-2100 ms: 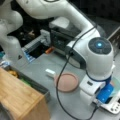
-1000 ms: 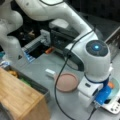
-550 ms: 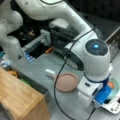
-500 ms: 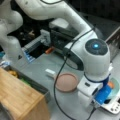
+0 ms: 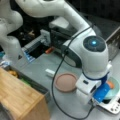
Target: Pick up the pan. Place the pan on the table. Pick up the bowl. Place the bowl on the stove.
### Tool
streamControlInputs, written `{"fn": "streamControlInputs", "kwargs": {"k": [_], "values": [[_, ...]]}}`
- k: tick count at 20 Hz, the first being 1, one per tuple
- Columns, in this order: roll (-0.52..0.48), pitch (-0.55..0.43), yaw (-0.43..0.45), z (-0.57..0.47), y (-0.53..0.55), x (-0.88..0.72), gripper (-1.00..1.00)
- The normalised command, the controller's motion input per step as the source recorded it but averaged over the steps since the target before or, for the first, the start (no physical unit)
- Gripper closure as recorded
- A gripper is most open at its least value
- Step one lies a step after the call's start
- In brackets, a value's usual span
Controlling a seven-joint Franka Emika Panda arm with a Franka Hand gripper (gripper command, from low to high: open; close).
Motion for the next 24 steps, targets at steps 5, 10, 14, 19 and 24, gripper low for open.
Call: {"fn": "streamControlInputs", "kwargs": {"k": [5, 10, 14, 19, 24], "values": [[-0.141, -0.126, 0.079, 0.07, 0.02, -0.33, -1.00], [-0.134, -0.081, 0.075, 0.07, 0.03, -0.44, -1.00], [-0.144, -0.059, 0.055, 0.05, -0.02, -0.53, -1.00], [-0.134, -0.094, 0.046, -0.02, -0.10, -0.55, -1.00], [-0.129, -0.122, 0.028, -0.12, -0.17, -0.55, -1.00]]}}
